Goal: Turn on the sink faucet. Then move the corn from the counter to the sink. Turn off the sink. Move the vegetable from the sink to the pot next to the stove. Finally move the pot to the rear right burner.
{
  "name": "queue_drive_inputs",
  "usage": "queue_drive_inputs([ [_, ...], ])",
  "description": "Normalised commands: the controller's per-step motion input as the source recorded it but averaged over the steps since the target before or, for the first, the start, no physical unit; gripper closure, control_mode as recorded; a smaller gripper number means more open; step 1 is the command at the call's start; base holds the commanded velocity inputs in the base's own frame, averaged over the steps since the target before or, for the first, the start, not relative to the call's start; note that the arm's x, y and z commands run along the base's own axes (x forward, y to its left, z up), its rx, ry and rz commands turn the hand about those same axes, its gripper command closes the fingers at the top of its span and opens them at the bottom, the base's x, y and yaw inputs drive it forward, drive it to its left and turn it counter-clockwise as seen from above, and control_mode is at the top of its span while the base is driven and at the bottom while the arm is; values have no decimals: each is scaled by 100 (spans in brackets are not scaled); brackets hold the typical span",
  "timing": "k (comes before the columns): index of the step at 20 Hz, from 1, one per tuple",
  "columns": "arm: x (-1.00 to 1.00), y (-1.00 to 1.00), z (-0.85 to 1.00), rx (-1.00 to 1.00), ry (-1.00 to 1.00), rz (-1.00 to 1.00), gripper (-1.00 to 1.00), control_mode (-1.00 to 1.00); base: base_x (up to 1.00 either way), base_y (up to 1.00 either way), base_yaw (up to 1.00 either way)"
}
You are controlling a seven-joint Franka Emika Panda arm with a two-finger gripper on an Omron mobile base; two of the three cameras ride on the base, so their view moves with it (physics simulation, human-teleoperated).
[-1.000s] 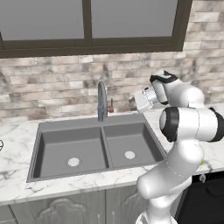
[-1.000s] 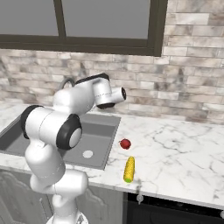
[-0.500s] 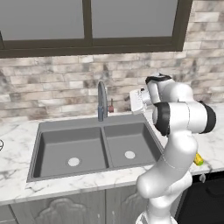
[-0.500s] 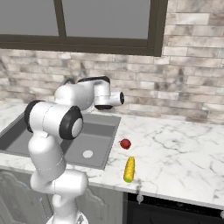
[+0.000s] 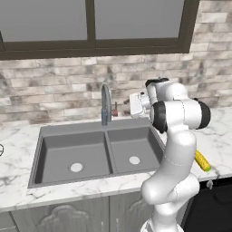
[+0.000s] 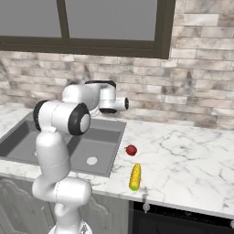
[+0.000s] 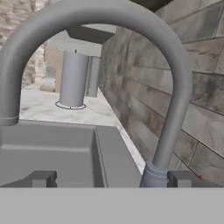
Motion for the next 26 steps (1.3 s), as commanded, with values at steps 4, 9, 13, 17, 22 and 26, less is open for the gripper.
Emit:
queue_drive_inputs([
  [4,47,1,-18,6,0,5,-100,-100,0,0,0],
  [9,43,2,-25,5,0,6,-100,-100,0,0,0],
  [13,42,8,-20,4,0,6,-100,-100,0,0,0],
  [17,38,16,-9,1,0,2,-100,-100,0,0,0],
  [22,35,18,-7,0,2,1,-100,-100,0,0,0],
  [26,25,18,-10,0,3,0,-100,-100,0,0,0],
])
